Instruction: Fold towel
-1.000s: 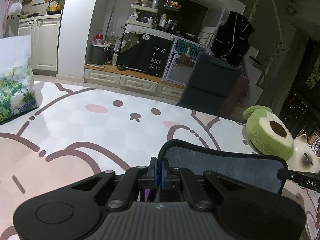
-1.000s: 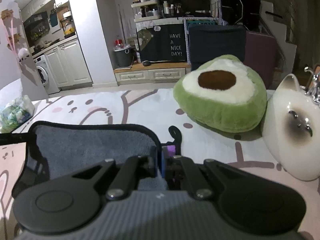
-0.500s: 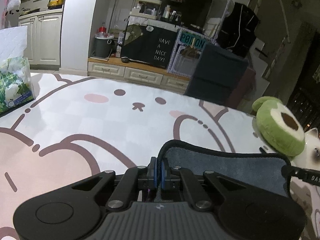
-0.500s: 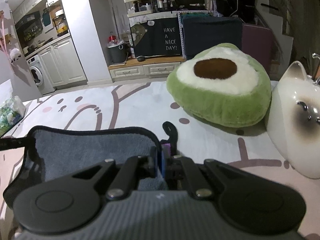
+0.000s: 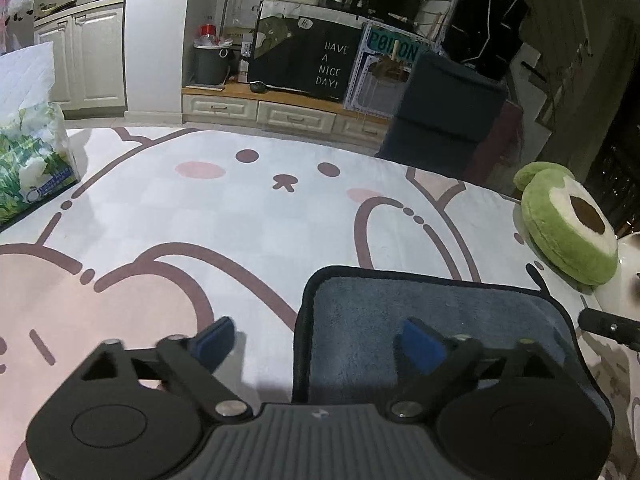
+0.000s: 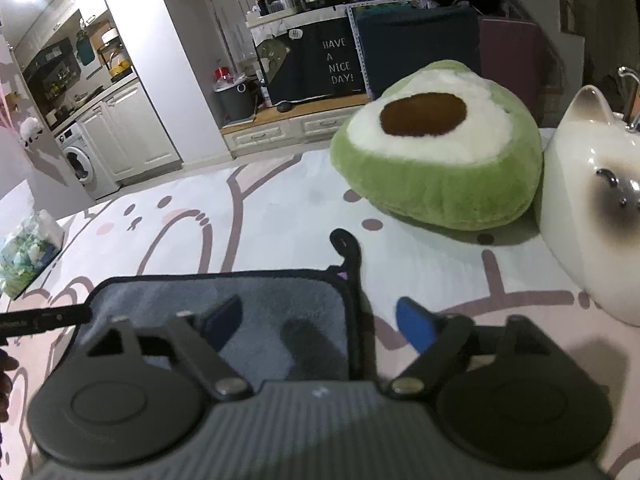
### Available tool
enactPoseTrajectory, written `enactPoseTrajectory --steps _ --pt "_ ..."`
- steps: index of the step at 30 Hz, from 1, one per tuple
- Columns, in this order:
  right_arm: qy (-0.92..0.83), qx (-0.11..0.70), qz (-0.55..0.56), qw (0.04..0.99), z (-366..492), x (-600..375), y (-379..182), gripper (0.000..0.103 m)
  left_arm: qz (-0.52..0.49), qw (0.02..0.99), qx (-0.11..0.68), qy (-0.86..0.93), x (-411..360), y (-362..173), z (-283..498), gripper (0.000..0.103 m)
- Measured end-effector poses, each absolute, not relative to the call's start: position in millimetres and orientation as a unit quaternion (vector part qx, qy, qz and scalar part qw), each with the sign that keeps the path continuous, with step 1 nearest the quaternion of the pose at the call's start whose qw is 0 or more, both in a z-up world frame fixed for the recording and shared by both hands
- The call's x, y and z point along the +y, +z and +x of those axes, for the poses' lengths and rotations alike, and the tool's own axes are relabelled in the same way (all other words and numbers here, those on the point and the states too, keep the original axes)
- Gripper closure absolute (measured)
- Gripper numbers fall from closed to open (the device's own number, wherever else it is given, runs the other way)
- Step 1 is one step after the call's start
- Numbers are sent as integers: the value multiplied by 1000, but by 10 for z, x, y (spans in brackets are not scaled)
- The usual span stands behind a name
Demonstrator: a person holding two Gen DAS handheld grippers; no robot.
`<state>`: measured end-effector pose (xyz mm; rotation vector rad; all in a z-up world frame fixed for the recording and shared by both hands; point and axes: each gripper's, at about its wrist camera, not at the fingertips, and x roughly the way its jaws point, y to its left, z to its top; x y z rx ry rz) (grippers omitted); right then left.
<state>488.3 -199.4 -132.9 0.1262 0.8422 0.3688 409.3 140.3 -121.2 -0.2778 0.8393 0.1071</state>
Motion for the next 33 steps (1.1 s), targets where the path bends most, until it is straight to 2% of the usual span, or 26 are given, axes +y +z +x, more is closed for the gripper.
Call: enactPoseTrajectory --steps 2,5,33 --pt "179 407 60 894 4868 -1993 -1308 0 -128 903 407 55 1390 -1183 4079 4" --pt "182 411 55 892 4854 -1979 -1273 0 -117 903 410 55 1358 -1140 4055 0" --pt "170 407 43 896 4446 -2032 -861 0 -96 905 411 45 1096 -623 3626 0"
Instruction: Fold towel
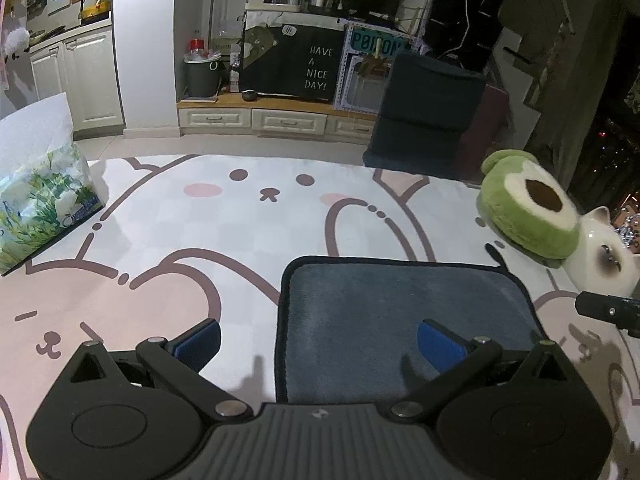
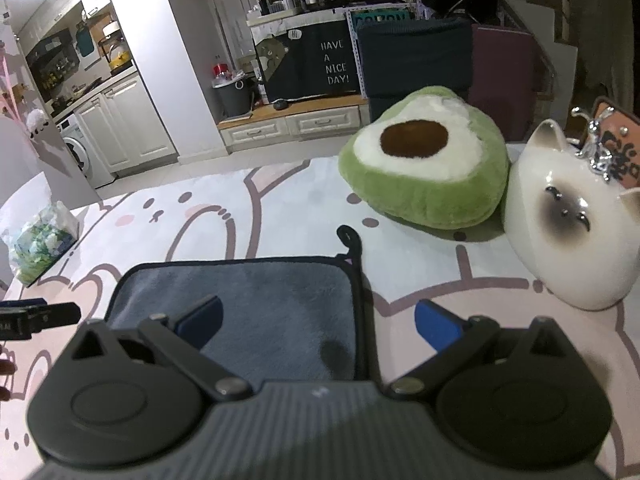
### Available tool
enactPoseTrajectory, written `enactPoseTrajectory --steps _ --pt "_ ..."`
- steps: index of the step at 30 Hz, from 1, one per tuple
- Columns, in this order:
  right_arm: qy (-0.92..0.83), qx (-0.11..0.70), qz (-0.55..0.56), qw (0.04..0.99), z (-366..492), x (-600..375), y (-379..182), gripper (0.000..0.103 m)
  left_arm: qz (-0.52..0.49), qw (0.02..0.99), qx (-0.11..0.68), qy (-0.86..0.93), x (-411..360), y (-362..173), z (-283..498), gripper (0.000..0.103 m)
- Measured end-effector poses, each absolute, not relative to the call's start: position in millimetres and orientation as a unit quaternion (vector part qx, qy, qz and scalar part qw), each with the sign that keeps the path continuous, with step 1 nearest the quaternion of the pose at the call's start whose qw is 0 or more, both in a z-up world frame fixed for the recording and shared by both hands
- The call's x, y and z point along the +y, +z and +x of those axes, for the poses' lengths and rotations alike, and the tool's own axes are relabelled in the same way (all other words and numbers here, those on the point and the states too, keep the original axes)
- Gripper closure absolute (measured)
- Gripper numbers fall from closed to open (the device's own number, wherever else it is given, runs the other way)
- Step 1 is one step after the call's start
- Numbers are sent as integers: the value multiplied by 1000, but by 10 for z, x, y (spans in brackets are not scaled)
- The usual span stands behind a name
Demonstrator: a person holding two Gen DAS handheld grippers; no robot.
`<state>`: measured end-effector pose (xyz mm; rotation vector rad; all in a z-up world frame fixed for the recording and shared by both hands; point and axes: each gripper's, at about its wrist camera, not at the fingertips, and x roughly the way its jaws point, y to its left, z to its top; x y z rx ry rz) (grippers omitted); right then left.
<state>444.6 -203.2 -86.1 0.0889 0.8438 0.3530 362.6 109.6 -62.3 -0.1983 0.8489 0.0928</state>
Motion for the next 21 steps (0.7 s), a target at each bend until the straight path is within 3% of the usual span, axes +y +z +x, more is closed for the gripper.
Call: enactPoseTrajectory --steps 21 --pt "175 389 34 904 3883 -2168 -432 0 -78 917 389 35 871 -153 3118 0"
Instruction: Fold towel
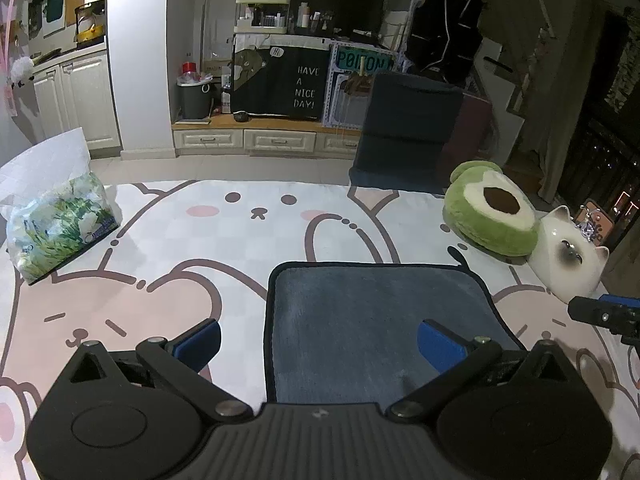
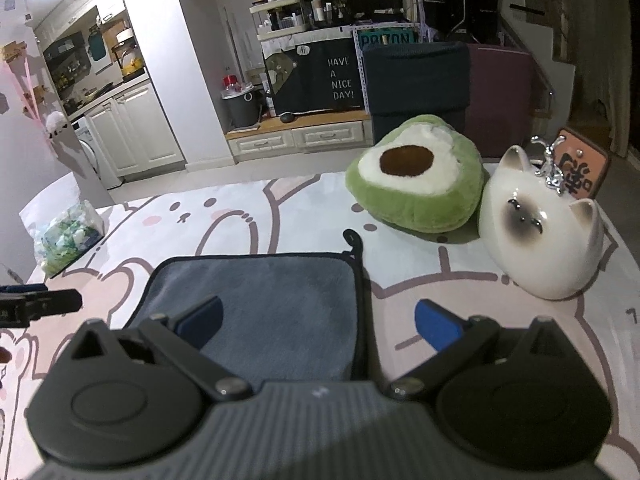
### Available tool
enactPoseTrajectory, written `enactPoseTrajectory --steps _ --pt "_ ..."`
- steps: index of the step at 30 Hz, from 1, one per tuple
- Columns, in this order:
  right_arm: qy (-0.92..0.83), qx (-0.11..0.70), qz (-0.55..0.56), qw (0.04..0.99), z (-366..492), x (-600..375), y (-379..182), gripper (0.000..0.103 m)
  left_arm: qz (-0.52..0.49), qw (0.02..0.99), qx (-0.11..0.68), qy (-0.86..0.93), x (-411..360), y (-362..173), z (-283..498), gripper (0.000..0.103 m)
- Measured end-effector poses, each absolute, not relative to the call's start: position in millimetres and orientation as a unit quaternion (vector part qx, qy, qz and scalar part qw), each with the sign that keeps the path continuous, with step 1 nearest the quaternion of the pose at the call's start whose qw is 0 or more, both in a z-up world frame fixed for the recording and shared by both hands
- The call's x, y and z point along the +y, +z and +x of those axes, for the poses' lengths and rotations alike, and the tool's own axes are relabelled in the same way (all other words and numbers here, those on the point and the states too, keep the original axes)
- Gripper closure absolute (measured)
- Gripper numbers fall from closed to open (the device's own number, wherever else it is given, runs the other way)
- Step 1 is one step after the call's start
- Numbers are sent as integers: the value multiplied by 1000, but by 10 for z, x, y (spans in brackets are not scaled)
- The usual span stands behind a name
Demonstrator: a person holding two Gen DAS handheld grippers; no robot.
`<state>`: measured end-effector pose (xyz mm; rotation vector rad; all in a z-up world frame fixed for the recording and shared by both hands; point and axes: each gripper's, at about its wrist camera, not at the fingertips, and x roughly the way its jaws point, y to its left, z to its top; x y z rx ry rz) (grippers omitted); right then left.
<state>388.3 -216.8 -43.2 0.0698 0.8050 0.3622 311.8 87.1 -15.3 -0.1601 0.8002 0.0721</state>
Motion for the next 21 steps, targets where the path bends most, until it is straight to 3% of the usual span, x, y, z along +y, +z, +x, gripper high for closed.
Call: enactPoseTrajectory --steps 21 --pt "180 370 20 911 3455 -2200 -139 0 -81 926 367 24 774 130 2714 0"
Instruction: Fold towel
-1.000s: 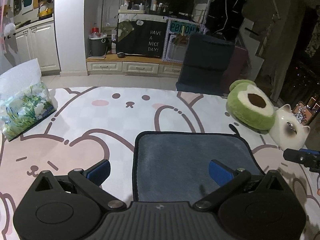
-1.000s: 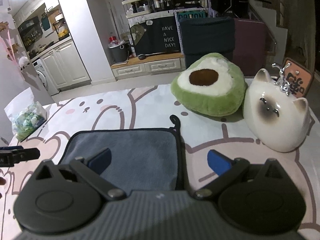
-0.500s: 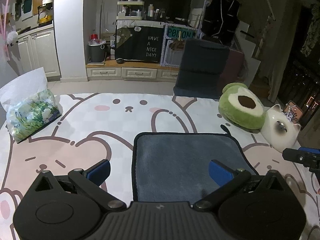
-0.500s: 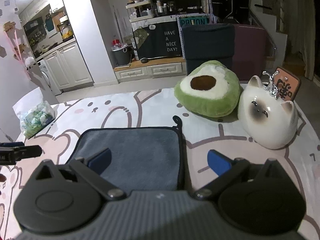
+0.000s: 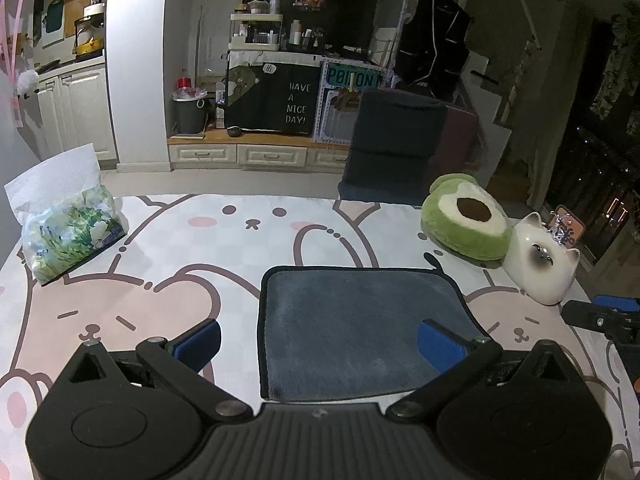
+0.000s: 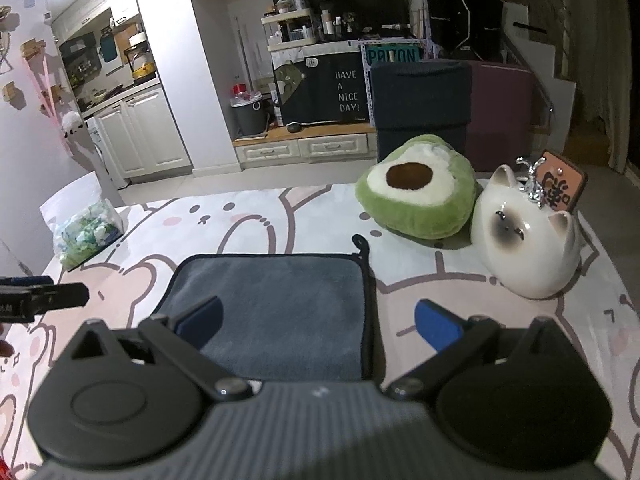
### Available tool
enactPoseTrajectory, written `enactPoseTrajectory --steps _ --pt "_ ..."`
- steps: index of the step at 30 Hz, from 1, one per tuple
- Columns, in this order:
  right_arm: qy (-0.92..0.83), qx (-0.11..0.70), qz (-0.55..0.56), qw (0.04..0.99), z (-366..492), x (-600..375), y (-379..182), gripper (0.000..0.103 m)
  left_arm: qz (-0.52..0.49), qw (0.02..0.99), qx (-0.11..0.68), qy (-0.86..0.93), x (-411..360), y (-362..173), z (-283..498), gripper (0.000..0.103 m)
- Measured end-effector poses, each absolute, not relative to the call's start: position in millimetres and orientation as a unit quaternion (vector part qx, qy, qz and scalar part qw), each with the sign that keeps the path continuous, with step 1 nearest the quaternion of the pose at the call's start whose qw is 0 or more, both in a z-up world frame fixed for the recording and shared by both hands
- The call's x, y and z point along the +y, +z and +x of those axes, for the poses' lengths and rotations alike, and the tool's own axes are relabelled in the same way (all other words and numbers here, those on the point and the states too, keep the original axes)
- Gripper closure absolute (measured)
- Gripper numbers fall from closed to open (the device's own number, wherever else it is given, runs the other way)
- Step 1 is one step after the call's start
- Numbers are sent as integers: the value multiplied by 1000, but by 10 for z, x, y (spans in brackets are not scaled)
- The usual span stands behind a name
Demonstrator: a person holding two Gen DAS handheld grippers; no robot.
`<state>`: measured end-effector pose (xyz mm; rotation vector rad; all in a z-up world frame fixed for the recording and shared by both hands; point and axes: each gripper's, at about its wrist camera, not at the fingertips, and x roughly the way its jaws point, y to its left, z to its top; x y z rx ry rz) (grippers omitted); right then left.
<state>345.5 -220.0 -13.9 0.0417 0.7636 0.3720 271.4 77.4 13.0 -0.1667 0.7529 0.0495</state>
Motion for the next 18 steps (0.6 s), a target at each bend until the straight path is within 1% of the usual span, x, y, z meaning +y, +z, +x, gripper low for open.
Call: enactPoseTrajectory --steps 18 --pt "191 346 7 919 3015 -2241 24 0 -81 934 347 16 726 293 2261 0"
